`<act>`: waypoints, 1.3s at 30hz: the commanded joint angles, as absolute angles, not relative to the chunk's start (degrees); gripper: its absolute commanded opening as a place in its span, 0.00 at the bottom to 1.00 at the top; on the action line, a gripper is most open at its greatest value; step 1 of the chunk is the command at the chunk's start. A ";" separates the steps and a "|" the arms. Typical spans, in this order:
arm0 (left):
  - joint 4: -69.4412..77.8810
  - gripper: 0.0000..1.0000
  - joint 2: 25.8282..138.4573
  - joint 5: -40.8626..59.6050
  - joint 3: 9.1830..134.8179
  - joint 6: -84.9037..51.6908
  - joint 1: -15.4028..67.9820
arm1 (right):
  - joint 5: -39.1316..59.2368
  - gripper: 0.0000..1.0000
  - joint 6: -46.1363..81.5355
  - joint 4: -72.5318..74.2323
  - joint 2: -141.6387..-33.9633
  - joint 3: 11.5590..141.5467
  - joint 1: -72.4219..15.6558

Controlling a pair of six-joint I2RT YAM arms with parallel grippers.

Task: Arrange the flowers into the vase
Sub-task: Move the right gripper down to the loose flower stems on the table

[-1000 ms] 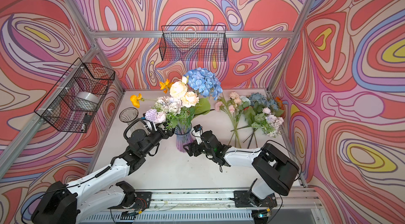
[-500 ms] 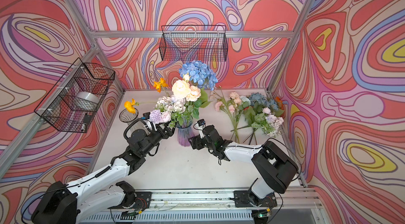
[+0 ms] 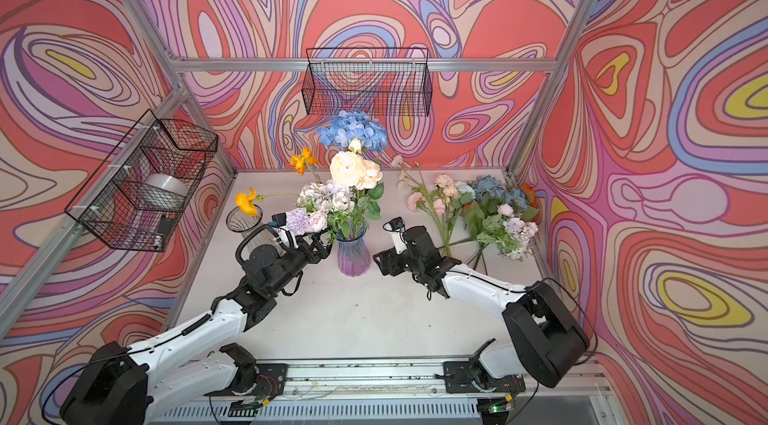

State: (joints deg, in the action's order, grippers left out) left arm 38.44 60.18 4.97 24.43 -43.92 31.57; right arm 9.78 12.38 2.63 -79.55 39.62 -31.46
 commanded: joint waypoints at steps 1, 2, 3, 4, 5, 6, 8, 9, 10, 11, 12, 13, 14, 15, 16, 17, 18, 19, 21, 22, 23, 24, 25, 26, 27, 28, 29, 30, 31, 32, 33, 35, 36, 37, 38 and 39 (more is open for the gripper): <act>39.99 0.86 60.47 4.46 25.74 -42.99 31.78 | 7.64 0.79 10.33 -4.32 -78.40 41.36 -27.51; 39.99 0.87 60.47 4.49 25.78 -43.03 31.74 | 6.52 0.79 10.05 -5.30 -78.71 42.30 -26.05; 39.90 0.86 60.40 4.48 25.82 -43.02 31.73 | 5.20 0.79 9.86 -6.48 -79.46 43.58 -24.67; 39.82 0.86 60.47 4.49 25.80 -43.06 31.73 | 3.74 0.78 9.84 -7.90 -80.58 45.15 -23.56; 39.73 0.87 60.47 4.45 25.83 -43.07 31.74 | 1.83 0.78 10.16 -10.18 -81.90 47.59 -22.00; 39.56 0.86 60.44 4.56 25.95 -43.11 31.73 | -0.29 0.78 10.94 -13.27 -83.90 50.47 -20.53; 39.22 0.86 60.36 4.67 25.96 -43.16 31.77 | -1.99 0.66 11.21 -17.71 -87.63 56.04 -17.91; 39.05 0.86 60.38 4.66 26.01 -43.09 31.76 | -2.60 0.62 10.86 -19.54 -89.63 58.72 -16.93; 38.95 0.86 60.35 4.74 25.97 -43.07 31.73 | -2.76 0.62 10.21 -20.65 -91.24 60.78 -16.27; 38.78 0.87 60.28 4.79 26.01 -43.13 31.76 | -3.38 0.61 9.42 -21.76 -92.96 62.89 -15.72; 38.61 0.87 60.16 4.72 26.02 -42.94 31.74 | -4.18 0.61 8.68 -23.02 -94.76 65.48 -15.33; 38.48 0.87 60.04 4.76 26.01 -42.89 31.78 | -4.73 0.61 7.71 -24.21 -96.42 67.59 -15.15; 38.20 0.87 59.87 4.67 25.99 -42.83 31.74 | -5.73 0.61 6.57 -26.06 -98.41 70.05 -14.96; 37.93 0.87 59.76 4.51 26.02 -42.80 31.74 | -6.85 0.60 5.58 -27.90 -100.53 72.41 -14.94; 37.80 0.87 59.68 4.48 26.02 -42.72 31.76 | -7.45 0.59 4.37 -29.58 -102.88 74.72 -14.86; 37.63 0.87 59.67 4.47 26.02 -42.64 31.74 | -8.16 0.57 3.10 -31.39 -105.14 76.96 -14.85; 37.54 0.87 59.76 4.52 26.01 -42.63 31.73 | -9.14 0.56 2.40 -32.80 -107.22 79.10 -14.85; 37.53 0.87 59.76 4.61 26.02 -42.63 31.76 | -9.93 0.54 1.86 -34.03 -108.77 80.70 -14.85; 37.40 0.87 59.98 4.98 26.09 -42.54 31.73 | -11.68 0.52 0.74 -35.92 -112.13 83.33 -14.85; 37.35 0.87 60.08 5.13 26.19 -42.47 31.77 | -12.71 0.52 0.49 -36.46 -113.40 84.27 -14.85; 37.27 0.87 60.19 5.21 26.11 -42.45 31.73 | -13.89 0.52 0.14 -36.88 -114.36 84.92 -14.79; 37.19 0.87 60.19 5.28 26.32 -42.45 31.73 | -14.90 0.52 -0.29 -37.04 -115.08 85.31 -14.85; 37.18 0.87 60.25 5.22 26.27 -42.43 31.73 | -15.70 0.51 -0.42 -37.08 -115.38 85.50 -14.85; 37.18 0.87 60.21 5.14 26.33 -42.29 31.73 | -16.45 0.51 -0.62 -36.94 -115.62 85.52 -14.85; 37.18 0.87 60.44 5.13 26.29 -42.30 31.77 | -16.68 0.51 -1.00 -36.74 -115.64 85.39 -14.85; 37.18 0.87 60.47 5.10 26.30 -42.28 31.73 | -16.78 0.51 -1.23 -36.52 -115.71 85.30 -14.85; 37.31 0.87 60.71 5.02 26.37 -42.28 31.73 | -16.93 0.51 -1.51 -36.55 -116.00 85.34 -14.85; 37.51 0.87 61.02 5.18 26.44 -42.28 31.73 | -17.39 0.51 -1.82 -36.71 -116.39 85.39 -14.85; 37.74 0.87 61.23 5.24 26.47 -42.32 31.73 | -18.22 0.51 -2.13 -36.83 -116.88 85.45 -14.85; 37.92 0.87 61.58 5.42 26.61 -42.38 31.77 | -19.13 0.51 -2.40 -37.13 -117.49 85.52 -14.87; 38.01 0.87 61.71 5.49 26.69 -42.46 31.74 | -19.70 0.51 -2.74 -37.30 -117.91 85.52 -14.85; 38.14 0.87 62.12 5.70 26.91 -42.51 31.80 | -20.03 0.51 -3.23 -37.28 -118.56 85.39 -14.85; 38.14 0.87 62.22 5.82 26.85 -42.50 31.80 | -19.64 0.51 -3.28 -37.10 -118.78 85.27 -14.85; 38.14 0.87 62.18 5.70 27.01 -42.45 31.73 | -18.86 0.50 -3.31 -36.93 -118.90 85.17 -14.85; 38.14 0.87 62.20 5.71 26.98 -42.47 31.71 | -17.57 0.50 -3.27 -36.99 -119.08 85.17 -14.93; 38.23 0.87 62.23 5.67 27.04 -42.52 31.78 | -16.44 0.50 -3.22 -37.00 -119.07 85.17 -14.85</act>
State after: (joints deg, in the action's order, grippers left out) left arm 37.47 62.02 5.13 25.32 -43.07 31.57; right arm -17.56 -2.48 -36.45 -117.89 84.55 -14.92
